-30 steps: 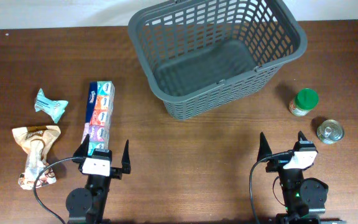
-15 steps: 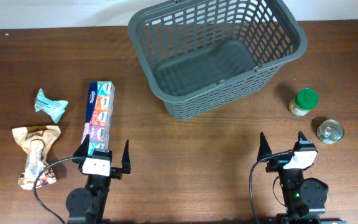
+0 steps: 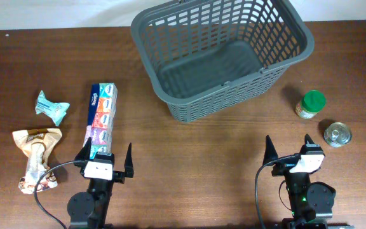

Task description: Pack container

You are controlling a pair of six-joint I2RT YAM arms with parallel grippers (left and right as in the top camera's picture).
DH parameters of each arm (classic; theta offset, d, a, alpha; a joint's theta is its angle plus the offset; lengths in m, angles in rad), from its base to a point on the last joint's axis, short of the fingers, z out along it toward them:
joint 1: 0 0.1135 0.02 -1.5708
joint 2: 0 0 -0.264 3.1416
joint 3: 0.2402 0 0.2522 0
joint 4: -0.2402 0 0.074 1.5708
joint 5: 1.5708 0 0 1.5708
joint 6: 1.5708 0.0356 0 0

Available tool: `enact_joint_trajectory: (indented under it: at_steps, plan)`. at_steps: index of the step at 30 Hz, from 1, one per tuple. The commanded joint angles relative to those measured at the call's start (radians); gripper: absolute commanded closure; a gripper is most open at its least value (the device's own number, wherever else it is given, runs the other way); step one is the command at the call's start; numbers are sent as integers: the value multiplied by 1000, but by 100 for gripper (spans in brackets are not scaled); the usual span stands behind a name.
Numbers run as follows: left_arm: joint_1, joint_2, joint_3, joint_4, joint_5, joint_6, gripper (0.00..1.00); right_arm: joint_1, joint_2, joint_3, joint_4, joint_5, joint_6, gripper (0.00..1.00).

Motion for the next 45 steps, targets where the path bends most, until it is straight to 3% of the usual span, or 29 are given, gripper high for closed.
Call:
enact_joint_trajectory:
  at_steps: [1, 40, 45]
  plan:
    - [6, -7, -3, -6, -7, -13, 1, 9, -8, -5, -5, -16, 1, 1]
    - [6, -7, -3, 10, -6, -13, 1, 9, -8, -5, -3, -14, 5, 1]
    - [6, -7, -2, 57, 110, -13, 1, 9, -8, -5, -4, -10, 4, 1]
